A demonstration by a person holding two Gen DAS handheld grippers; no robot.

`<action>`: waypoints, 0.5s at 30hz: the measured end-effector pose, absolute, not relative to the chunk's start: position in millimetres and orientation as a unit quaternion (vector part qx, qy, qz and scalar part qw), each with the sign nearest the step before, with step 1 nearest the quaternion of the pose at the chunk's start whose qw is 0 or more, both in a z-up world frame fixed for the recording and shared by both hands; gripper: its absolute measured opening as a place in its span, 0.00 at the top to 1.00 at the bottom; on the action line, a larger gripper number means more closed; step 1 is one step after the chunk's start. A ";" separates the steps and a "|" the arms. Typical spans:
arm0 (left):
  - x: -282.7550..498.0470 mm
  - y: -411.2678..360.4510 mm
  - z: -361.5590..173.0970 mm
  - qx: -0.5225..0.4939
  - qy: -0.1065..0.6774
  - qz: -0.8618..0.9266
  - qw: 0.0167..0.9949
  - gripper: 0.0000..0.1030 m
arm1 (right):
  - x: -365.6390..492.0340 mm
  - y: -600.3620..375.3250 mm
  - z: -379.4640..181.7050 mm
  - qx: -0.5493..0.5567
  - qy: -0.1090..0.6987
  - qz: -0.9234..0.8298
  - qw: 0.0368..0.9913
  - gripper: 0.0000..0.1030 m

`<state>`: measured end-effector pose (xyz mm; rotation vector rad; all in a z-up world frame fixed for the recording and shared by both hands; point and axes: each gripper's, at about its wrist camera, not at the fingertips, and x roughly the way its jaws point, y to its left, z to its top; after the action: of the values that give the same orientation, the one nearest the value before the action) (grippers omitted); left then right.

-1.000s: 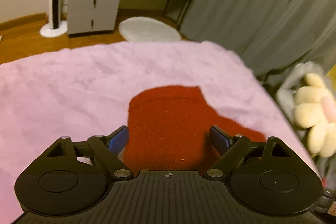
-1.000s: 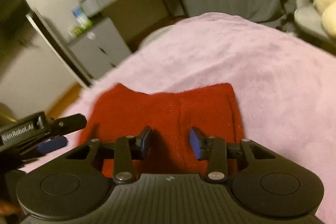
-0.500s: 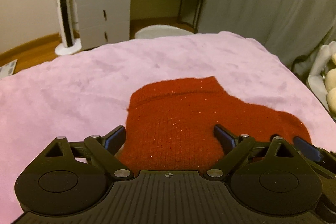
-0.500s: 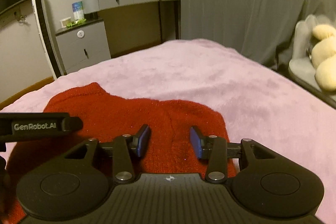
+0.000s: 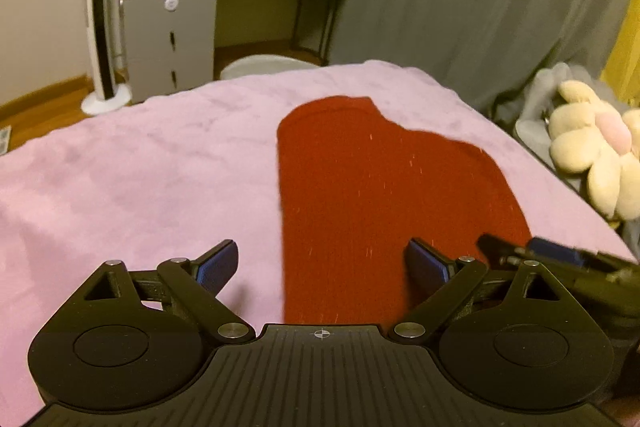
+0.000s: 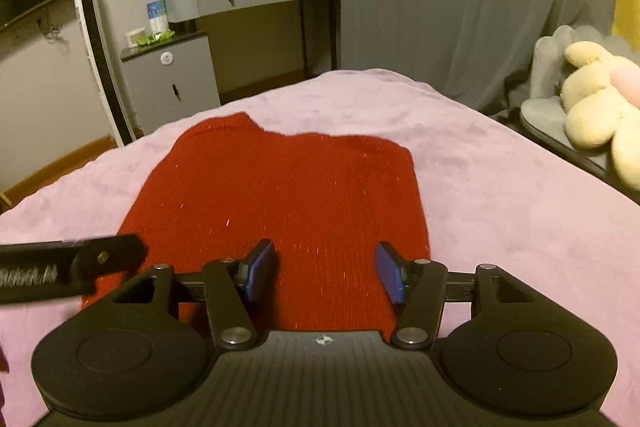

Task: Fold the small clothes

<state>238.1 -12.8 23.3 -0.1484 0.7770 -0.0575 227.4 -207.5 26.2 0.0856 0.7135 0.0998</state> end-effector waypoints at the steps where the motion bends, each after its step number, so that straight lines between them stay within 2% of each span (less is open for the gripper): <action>1: 237.3 -12.2 21.8 -0.073 0.387 -0.027 0.919 0.07 | 224.7 -207.2 27.3 0.043 0.355 0.050 0.933 0.46; 8: 238.3 -15.7 16.2 -0.061 0.409 -0.020 0.910 0.06 | 214.5 -198.6 23.4 0.016 0.379 0.062 0.923 0.46; 15: 243.5 -15.1 6.5 -0.044 0.426 -0.023 0.903 0.02 | 225.0 -197.6 12.3 -0.001 0.408 0.067 0.911 0.41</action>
<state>243.5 -15.1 6.5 -0.0910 0.8801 -0.0475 225.0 -197.6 12.3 -0.0011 0.8406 0.1380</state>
